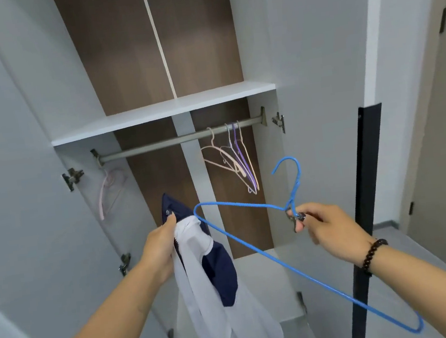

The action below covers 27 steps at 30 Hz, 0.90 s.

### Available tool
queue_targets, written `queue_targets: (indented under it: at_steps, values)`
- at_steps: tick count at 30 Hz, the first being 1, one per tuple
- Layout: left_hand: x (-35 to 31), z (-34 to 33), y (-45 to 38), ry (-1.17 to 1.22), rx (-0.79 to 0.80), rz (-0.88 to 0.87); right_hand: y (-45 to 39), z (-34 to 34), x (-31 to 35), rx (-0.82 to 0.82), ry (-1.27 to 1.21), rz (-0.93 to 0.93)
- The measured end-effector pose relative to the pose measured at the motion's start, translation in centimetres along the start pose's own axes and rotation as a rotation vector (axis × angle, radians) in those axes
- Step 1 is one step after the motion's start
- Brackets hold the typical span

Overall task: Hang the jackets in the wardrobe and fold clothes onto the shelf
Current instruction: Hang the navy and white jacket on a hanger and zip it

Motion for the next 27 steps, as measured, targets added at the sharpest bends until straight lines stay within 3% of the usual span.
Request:
queue_targets:
  at_steps: [4,11,15,27]
  values:
    - [1.1,5.0,4.8,0.016,-0.059,0.016,5.8,-0.8,-1.1,-0.023,-0.06,0.024]
    - [2.1,12.5,12.6,0.111,-0.179,0.081,12.1,-4.7,-0.5,0.109,0.08,-0.008]
    - [1.4,16.6,15.7,0.029,-0.256,0.08,14.3,-7.2,1.6,0.229,0.014,-0.014]
    - [-2.6,23.7,20.1,-0.259,-0.389,0.008,18.0,-10.8,4.6,0.295,0.178,0.158]
Point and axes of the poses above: each hand's wrist, its own y-axis away from the middle knuckle, its own z-axis out of the back of the hand, x = y × z, the point moved 9 cm from there along -y, towards the middle knuckle, and after that the axes turned 14 degrees about -z, right-handed, at the moved point
